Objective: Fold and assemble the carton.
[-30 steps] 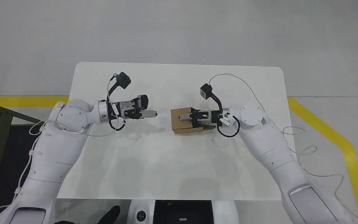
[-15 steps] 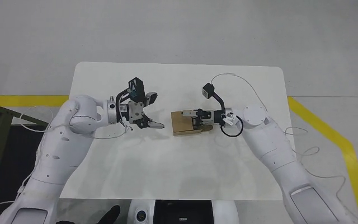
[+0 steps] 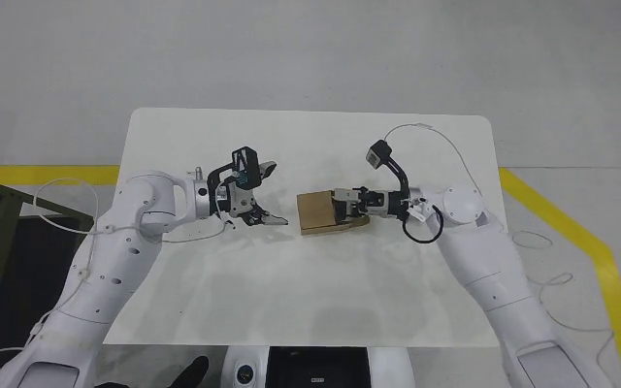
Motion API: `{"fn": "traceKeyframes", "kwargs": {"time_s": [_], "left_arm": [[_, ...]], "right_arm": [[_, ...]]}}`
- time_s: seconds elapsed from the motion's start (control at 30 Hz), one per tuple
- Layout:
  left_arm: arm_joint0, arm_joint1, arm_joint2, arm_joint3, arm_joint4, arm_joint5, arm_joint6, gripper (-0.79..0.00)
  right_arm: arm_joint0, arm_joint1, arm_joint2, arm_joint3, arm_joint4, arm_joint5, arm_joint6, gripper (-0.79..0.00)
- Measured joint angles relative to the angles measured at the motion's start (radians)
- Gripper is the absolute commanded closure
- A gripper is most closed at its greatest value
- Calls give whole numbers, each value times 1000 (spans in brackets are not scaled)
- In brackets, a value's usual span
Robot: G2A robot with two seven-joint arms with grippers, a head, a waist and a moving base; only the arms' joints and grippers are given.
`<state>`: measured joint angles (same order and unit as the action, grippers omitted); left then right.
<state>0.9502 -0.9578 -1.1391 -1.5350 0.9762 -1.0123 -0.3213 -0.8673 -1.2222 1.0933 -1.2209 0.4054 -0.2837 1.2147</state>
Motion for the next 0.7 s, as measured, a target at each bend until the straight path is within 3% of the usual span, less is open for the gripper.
{"fn": "traceKeyframes", "kwargs": {"time_s": [0.17,0.37,0.4,0.43,0.47,0.7], "left_arm": [[3,0,1,-8,7,5,-1,-785],[41,0,24,-58,150,4,57,-785],[46,-1,32,-56,181,7,79,-785],[49,-2,39,-51,207,7,94,-785],[53,-3,46,-45,231,9,111,-785],[44,-17,95,16,352,56,246,-785]], "right_arm": [[-23,18,46,-64,-26,2,25,-785],[-55,36,80,-129,-37,10,71,-785],[-62,39,86,-143,-38,13,78,-625],[-68,41,90,-153,-40,16,85,-203],[-73,44,95,-163,-42,19,92,0],[-105,66,130,-225,-117,50,122,0]]}}
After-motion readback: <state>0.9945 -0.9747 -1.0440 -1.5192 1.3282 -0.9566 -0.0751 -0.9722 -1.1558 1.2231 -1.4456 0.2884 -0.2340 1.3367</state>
